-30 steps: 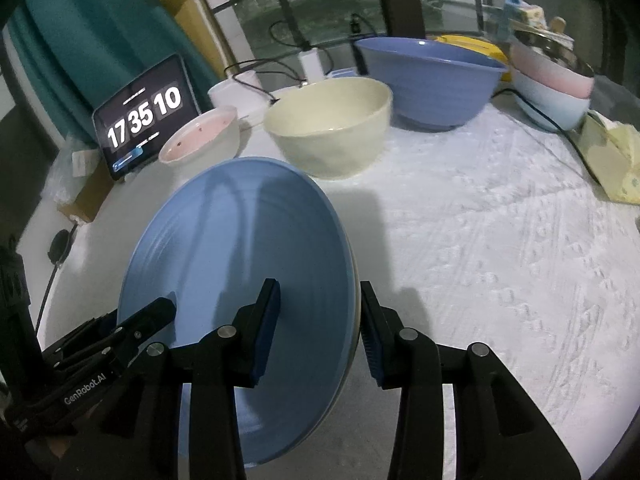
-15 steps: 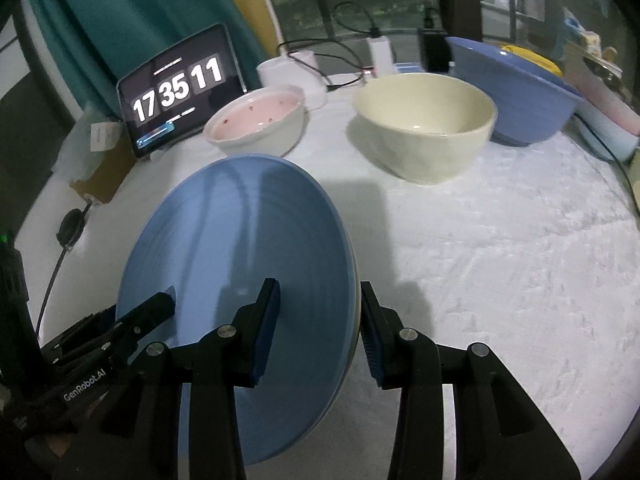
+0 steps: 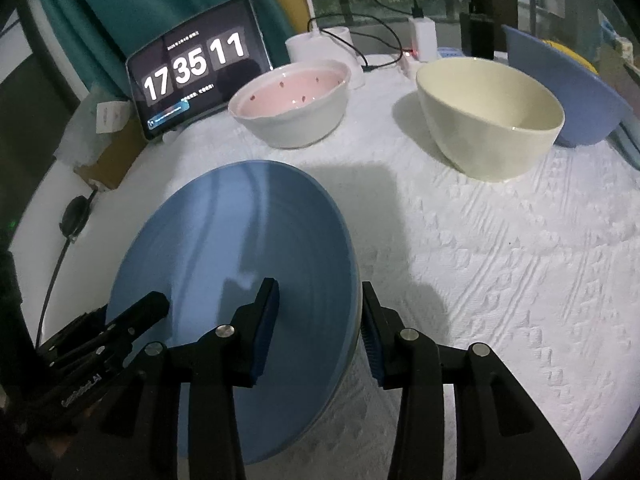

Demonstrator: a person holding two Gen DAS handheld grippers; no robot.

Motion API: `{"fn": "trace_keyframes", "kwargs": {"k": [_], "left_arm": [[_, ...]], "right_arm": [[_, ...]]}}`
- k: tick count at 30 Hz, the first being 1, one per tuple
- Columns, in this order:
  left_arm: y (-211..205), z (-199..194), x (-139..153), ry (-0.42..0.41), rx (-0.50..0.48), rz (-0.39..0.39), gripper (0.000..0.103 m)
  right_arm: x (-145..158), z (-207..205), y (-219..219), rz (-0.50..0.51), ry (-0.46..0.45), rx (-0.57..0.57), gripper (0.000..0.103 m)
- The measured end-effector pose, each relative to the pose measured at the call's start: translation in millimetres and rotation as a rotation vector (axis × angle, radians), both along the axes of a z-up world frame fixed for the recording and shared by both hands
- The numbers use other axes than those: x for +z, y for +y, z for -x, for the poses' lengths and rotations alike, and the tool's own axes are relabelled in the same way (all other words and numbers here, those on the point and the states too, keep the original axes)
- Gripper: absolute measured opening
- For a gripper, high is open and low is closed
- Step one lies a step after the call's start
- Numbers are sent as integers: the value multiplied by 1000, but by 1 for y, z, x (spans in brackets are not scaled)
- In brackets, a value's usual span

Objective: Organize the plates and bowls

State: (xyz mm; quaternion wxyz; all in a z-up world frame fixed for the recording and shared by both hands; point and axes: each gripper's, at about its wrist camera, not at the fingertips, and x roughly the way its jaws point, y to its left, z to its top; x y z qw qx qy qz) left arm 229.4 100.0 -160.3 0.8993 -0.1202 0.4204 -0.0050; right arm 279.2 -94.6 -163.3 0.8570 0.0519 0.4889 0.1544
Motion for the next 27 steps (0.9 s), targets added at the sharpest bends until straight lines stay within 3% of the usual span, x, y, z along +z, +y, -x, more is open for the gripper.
{"fn": "trace_keyframes", "kwargs": {"k": [6,15,27], "left_arm": [[-2,1,4,-8,36,-47,56],[-4,16,33,-117,127,-84,56],[-58,13,54,-168,37,-114,56]], "right_arm": [[2,1,-3,18,-7,15,43],[17,6,-40,-35,-33,-30,46],[45,17,-74,-77,-101,-42,47]]}}
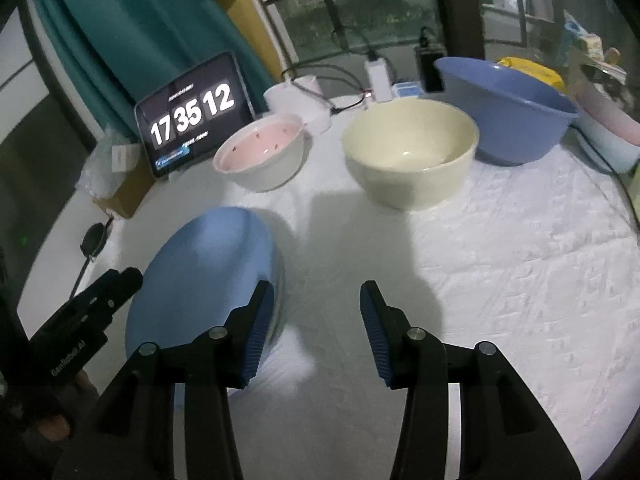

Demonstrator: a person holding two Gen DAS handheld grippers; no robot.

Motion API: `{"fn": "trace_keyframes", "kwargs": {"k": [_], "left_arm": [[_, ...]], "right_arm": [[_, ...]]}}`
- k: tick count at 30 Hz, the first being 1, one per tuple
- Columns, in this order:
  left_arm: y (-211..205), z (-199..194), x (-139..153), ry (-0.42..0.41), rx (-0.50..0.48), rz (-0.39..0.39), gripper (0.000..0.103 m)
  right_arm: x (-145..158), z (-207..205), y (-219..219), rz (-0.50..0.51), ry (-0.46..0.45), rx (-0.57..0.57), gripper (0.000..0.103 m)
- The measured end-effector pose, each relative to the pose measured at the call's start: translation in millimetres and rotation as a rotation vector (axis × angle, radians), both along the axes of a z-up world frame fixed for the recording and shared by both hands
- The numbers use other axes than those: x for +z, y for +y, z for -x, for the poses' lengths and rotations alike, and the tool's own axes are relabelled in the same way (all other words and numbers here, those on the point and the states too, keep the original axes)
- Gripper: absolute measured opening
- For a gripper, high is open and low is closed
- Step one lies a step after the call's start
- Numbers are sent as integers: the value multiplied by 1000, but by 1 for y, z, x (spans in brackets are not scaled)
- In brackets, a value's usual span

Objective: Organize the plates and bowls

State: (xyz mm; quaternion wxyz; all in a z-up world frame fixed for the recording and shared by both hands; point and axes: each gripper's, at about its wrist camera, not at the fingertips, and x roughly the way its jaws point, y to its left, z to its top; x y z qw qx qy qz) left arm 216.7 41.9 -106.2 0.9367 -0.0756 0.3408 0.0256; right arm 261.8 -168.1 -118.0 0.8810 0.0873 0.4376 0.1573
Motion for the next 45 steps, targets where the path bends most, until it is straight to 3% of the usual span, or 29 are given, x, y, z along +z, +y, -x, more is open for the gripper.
{"fn": "trace_keyframes", "kwargs": {"k": [19,27,40,45], "left_arm": [[-91,-35,16,-30,-172,-3,56],[-113,-59,17,-23,-220,39,56],[-137,-86,15,-53,-248,19,56],[-142,-95,11,-47,-252,18,56]], "right_arm": [[27,-20,-100,17,-87,-150,47],[33,-41,-127,36,-117,-191,47],[41,-85,-161,38,-169,-294,47],[29,-106,-171,54,-145,-342,47]]}}
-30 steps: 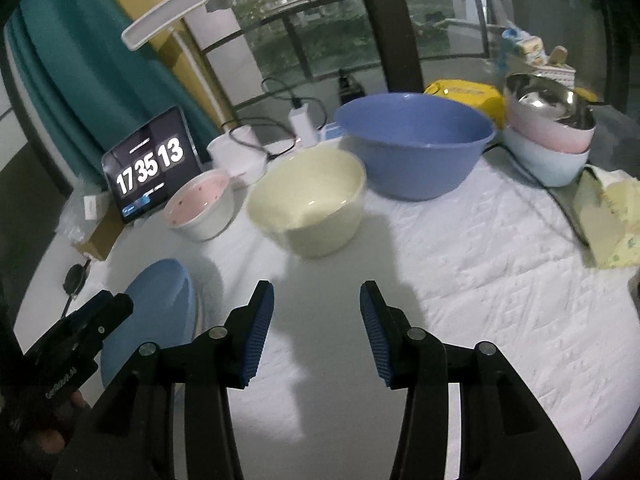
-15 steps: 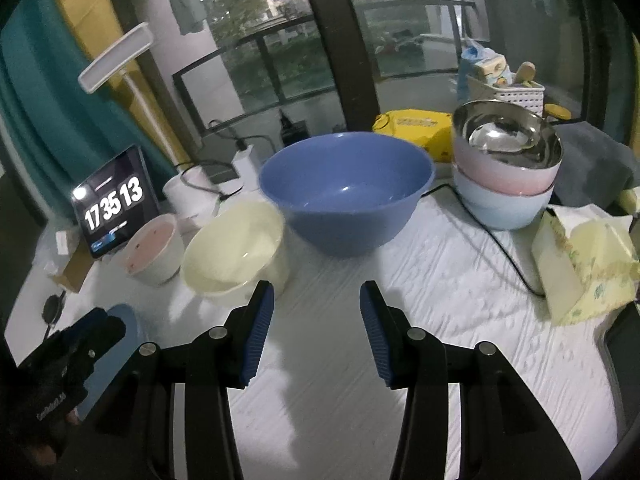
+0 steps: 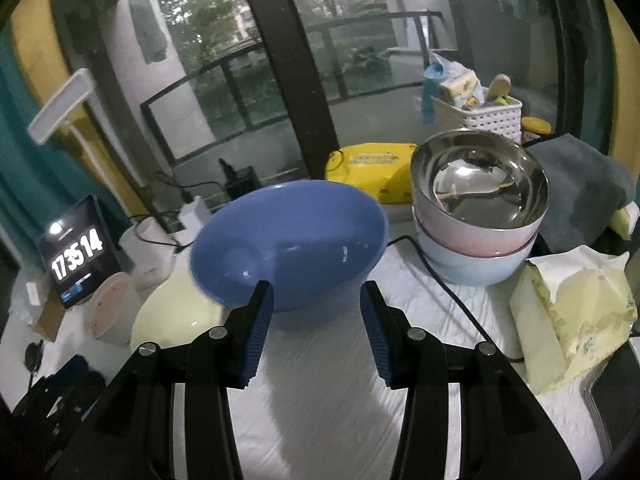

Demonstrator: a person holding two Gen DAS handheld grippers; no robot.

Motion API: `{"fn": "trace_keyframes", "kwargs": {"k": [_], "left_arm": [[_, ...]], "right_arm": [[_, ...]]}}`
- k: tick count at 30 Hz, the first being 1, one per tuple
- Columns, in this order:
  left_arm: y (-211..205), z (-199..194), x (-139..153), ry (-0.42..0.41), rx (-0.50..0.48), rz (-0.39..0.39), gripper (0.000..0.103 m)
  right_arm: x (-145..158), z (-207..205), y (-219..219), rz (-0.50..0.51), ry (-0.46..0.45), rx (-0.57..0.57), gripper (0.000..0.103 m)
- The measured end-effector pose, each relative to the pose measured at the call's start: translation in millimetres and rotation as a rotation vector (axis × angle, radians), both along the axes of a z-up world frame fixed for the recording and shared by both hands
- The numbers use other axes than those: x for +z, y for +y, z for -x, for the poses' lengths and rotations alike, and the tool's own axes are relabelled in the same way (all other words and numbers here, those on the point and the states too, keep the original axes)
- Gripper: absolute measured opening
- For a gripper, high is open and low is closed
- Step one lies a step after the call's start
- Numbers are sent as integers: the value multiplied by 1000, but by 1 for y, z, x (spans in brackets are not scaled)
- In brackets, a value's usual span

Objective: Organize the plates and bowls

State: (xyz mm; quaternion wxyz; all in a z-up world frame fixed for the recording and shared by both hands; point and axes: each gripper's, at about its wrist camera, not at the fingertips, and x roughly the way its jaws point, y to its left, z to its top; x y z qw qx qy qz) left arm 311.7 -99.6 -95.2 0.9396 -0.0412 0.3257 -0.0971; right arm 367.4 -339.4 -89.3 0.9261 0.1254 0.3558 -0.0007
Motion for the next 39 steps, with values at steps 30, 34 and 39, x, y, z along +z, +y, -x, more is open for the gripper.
{"fn": "trace_keyframes", "kwargs": {"k": [30,34,39], "left_arm": [[-71,-1,-3,15,-111,-25,57],[-87,3,-7,22,-112,-37,57],[-104,3,-19,66,-128,-26,57]], "right_arm": [[-27,46,-47,-12,86,-66,8],[-26,65,-56,-22,89,-60,8],[-28,83,-71,-48,97,-47,9]]}}
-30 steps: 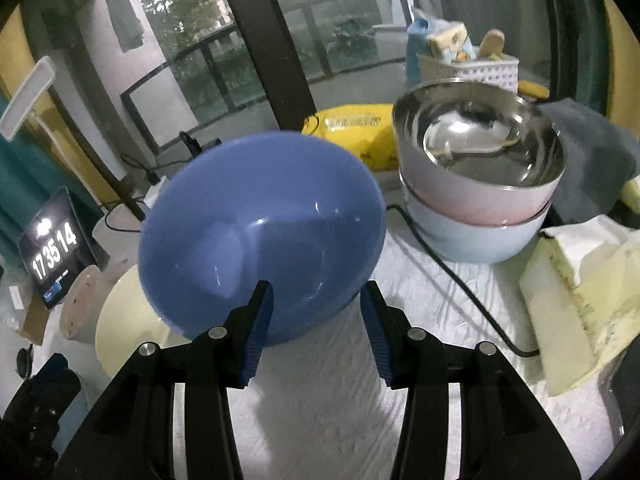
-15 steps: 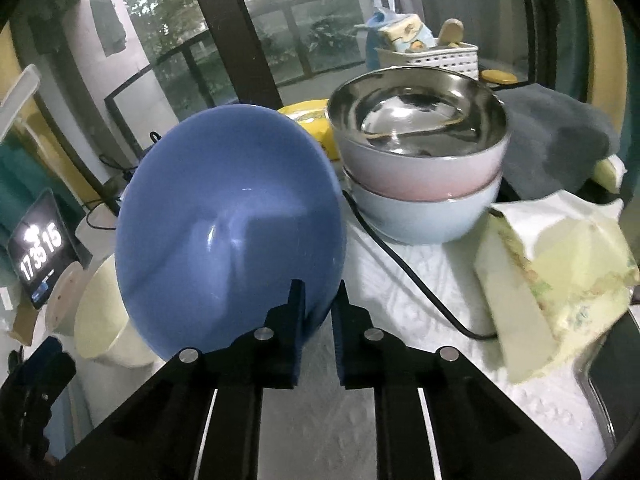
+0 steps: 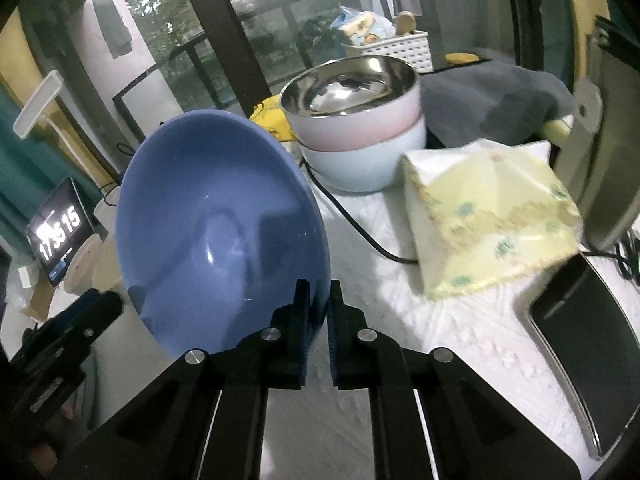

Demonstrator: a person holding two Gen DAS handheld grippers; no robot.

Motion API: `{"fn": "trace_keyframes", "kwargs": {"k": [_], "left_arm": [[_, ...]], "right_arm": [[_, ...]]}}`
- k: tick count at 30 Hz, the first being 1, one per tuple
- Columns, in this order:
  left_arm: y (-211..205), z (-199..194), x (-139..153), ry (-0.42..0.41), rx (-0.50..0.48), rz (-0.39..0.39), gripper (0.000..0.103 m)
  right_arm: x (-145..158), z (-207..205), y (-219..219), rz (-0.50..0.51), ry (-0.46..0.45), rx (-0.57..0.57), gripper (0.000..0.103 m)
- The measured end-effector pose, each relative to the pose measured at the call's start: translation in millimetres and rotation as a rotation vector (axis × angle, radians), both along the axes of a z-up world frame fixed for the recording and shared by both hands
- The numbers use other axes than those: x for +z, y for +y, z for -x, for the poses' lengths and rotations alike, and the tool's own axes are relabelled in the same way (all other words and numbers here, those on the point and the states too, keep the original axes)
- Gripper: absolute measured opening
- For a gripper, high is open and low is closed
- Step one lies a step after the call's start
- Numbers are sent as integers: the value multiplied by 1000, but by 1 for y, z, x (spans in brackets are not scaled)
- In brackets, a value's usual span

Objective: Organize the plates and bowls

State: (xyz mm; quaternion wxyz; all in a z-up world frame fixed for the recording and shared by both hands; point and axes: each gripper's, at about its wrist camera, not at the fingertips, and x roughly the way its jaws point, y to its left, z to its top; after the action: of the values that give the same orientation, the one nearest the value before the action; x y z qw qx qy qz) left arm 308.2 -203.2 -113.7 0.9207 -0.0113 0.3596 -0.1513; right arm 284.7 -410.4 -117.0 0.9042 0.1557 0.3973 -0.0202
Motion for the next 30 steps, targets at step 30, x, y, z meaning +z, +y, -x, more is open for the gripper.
{"fn": "trace_keyframes", "kwargs": {"k": [30], "left_arm": [[11,27,-4,26,-102,22,16]], "right_arm": [[15,39,39,-30,-31,10,12]]}}
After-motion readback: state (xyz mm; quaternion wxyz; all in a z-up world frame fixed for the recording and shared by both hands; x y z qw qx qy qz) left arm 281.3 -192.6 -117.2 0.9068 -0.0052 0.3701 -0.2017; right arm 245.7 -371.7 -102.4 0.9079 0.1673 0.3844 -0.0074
